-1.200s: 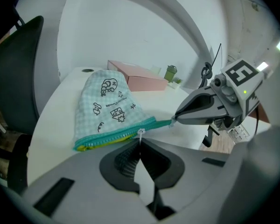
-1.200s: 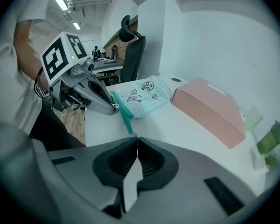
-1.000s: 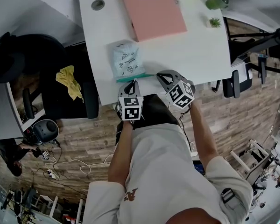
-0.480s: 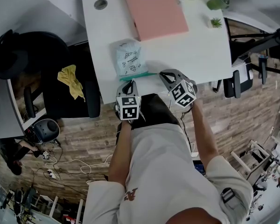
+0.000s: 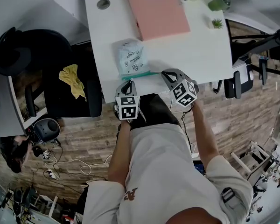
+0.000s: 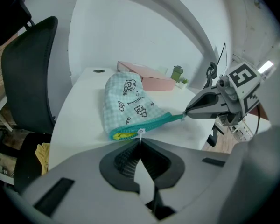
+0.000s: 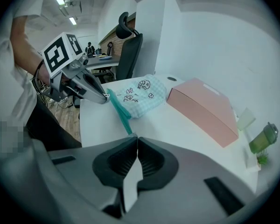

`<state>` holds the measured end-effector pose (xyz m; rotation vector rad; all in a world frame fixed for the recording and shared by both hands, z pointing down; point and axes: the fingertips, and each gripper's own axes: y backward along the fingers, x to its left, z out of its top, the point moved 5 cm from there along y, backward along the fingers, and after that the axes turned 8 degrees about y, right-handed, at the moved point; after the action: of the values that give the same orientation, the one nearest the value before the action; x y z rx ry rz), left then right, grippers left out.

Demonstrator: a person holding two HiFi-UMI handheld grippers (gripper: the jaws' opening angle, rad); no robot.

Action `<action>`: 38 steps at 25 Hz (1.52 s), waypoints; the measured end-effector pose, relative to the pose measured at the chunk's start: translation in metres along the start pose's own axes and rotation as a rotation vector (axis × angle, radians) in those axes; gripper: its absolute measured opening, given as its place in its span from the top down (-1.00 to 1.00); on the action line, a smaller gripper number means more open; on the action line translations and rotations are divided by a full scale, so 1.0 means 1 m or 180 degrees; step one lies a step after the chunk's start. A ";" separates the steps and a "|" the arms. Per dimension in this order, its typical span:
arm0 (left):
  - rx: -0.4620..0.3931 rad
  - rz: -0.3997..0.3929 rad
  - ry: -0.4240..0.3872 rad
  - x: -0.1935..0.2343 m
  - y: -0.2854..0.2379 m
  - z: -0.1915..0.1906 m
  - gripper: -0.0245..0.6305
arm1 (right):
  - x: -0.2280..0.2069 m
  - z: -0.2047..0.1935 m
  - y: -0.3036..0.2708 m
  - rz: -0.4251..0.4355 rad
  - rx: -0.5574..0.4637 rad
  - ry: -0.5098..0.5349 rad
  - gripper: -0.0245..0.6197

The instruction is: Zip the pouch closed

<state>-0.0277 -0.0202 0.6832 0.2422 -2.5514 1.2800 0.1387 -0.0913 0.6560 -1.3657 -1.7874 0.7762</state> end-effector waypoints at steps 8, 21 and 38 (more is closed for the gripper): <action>-0.0001 0.0030 0.0038 0.013 0.004 -0.002 0.94 | -0.002 -0.002 0.000 -0.0056 0.0068 -0.0012 0.91; 0.0041 0.0042 -0.0025 0.026 0.007 -0.006 0.94 | 0.005 -0.004 -0.007 -0.0129 0.0127 -0.0091 0.90; -0.0386 -0.0397 -0.0264 0.023 0.042 0.003 0.49 | 0.030 0.024 0.009 -0.0568 -0.0345 -0.0706 0.38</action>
<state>-0.0614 0.0020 0.6574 0.4300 -2.6252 1.0873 0.1183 -0.0606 0.6417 -1.2049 -2.1195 0.7673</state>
